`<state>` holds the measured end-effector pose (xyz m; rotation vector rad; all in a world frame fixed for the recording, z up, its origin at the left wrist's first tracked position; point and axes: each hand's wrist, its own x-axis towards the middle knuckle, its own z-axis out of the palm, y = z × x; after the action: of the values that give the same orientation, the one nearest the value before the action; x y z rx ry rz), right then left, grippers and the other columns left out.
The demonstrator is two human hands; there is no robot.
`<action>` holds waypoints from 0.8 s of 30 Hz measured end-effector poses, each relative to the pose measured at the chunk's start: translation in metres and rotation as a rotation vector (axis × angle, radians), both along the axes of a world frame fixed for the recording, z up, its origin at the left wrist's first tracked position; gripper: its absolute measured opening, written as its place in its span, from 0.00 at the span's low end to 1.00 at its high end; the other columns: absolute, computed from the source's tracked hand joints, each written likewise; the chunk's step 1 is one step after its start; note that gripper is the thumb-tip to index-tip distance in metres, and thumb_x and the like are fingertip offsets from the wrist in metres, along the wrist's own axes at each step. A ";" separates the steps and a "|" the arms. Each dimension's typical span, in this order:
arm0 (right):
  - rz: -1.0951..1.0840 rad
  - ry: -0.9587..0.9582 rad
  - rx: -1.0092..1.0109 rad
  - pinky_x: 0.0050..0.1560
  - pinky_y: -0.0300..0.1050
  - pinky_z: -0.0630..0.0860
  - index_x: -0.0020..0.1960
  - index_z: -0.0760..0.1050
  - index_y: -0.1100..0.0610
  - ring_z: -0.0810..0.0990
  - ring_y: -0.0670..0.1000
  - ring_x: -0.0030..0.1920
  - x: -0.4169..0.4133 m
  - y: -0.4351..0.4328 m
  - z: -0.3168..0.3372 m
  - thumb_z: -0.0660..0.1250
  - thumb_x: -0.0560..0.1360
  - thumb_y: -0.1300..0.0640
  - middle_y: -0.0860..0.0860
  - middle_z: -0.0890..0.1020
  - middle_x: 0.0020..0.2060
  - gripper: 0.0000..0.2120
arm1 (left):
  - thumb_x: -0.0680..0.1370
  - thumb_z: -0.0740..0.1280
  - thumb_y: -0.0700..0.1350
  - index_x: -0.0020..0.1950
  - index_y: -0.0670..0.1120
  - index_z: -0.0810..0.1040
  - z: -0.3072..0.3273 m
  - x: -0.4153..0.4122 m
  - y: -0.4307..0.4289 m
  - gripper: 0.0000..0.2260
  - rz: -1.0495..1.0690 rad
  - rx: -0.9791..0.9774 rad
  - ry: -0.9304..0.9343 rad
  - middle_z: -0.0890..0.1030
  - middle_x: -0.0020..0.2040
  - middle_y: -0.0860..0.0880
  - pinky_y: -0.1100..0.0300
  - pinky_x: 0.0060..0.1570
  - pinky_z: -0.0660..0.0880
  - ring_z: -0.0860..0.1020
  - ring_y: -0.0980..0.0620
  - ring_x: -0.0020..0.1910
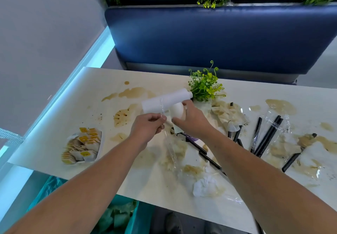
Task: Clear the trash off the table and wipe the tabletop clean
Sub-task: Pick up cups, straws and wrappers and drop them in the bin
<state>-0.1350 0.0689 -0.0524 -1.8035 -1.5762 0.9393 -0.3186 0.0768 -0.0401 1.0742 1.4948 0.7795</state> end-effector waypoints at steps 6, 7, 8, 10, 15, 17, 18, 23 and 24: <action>0.072 0.063 -0.055 0.45 0.49 0.79 0.75 0.60 0.52 0.76 0.55 0.52 -0.006 -0.002 0.006 0.72 0.72 0.51 0.51 0.73 0.58 0.36 | 0.75 0.77 0.40 0.51 0.44 0.84 0.000 -0.018 -0.015 0.06 0.119 0.004 -0.026 0.84 0.35 0.46 0.55 0.51 0.83 0.84 0.48 0.39; 0.080 0.064 -0.058 0.43 0.45 0.78 0.77 0.57 0.51 0.75 0.55 0.53 -0.008 -0.001 0.006 0.72 0.72 0.51 0.51 0.72 0.58 0.38 | 0.75 0.77 0.39 0.53 0.43 0.83 -0.001 -0.022 -0.017 0.08 0.152 0.002 -0.027 0.85 0.36 0.45 0.55 0.51 0.83 0.84 0.48 0.39; 0.089 0.054 -0.060 0.40 0.40 0.75 0.78 0.55 0.50 0.75 0.54 0.53 -0.011 -0.002 0.006 0.73 0.72 0.51 0.50 0.72 0.59 0.40 | 0.75 0.77 0.39 0.54 0.42 0.82 -0.001 -0.027 -0.021 0.10 0.188 0.000 -0.030 0.85 0.37 0.45 0.54 0.52 0.83 0.85 0.48 0.38; 0.106 0.052 -0.045 0.32 0.36 0.69 0.77 0.55 0.48 0.75 0.52 0.49 -0.018 -0.004 0.005 0.73 0.72 0.52 0.50 0.73 0.56 0.40 | 0.75 0.77 0.38 0.55 0.42 0.81 -0.002 -0.037 -0.029 0.11 0.248 0.001 -0.037 0.86 0.38 0.43 0.52 0.52 0.83 0.85 0.48 0.37; 0.238 0.102 -0.045 0.37 0.44 0.79 0.62 0.59 0.46 0.76 0.45 0.44 -0.047 -0.013 0.009 0.75 0.69 0.51 0.50 0.75 0.50 0.30 | 0.74 0.78 0.39 0.54 0.44 0.79 0.002 -0.072 -0.060 0.12 0.391 0.002 0.027 0.86 0.42 0.39 0.57 0.42 0.83 0.84 0.49 0.34; 0.304 0.089 -0.055 0.37 0.45 0.79 0.60 0.59 0.45 0.77 0.46 0.42 -0.062 -0.019 0.011 0.74 0.70 0.49 0.47 0.75 0.46 0.28 | 0.74 0.78 0.40 0.54 0.46 0.78 0.003 -0.087 -0.073 0.13 0.427 0.007 0.087 0.86 0.40 0.43 0.62 0.36 0.81 0.84 0.51 0.33; 0.339 0.086 -0.056 0.34 0.43 0.77 0.59 0.60 0.46 0.77 0.46 0.41 -0.069 -0.022 0.011 0.74 0.70 0.48 0.46 0.76 0.45 0.27 | 0.74 0.78 0.41 0.54 0.48 0.77 0.004 -0.095 -0.081 0.13 0.439 0.010 0.135 0.86 0.38 0.45 0.63 0.35 0.80 0.84 0.52 0.33; 0.513 0.106 -0.099 0.36 0.47 0.77 0.61 0.60 0.49 0.78 0.50 0.41 -0.111 -0.043 0.009 0.72 0.73 0.50 0.49 0.75 0.45 0.25 | 0.75 0.78 0.42 0.53 0.49 0.77 0.003 -0.128 -0.118 0.13 0.545 0.007 0.260 0.86 0.38 0.47 0.58 0.39 0.83 0.85 0.49 0.36; 0.548 0.095 -0.104 0.35 0.47 0.76 0.61 0.60 0.49 0.77 0.50 0.41 -0.121 -0.049 0.008 0.72 0.73 0.50 0.49 0.74 0.45 0.25 | 0.75 0.77 0.43 0.53 0.49 0.77 0.002 -0.136 -0.127 0.12 0.575 0.004 0.275 0.86 0.38 0.47 0.58 0.40 0.83 0.85 0.48 0.36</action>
<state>-0.2564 0.0200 -0.0442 -1.3806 -2.0348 1.3489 -0.4547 -0.0506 -0.0380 0.7749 2.0808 1.0556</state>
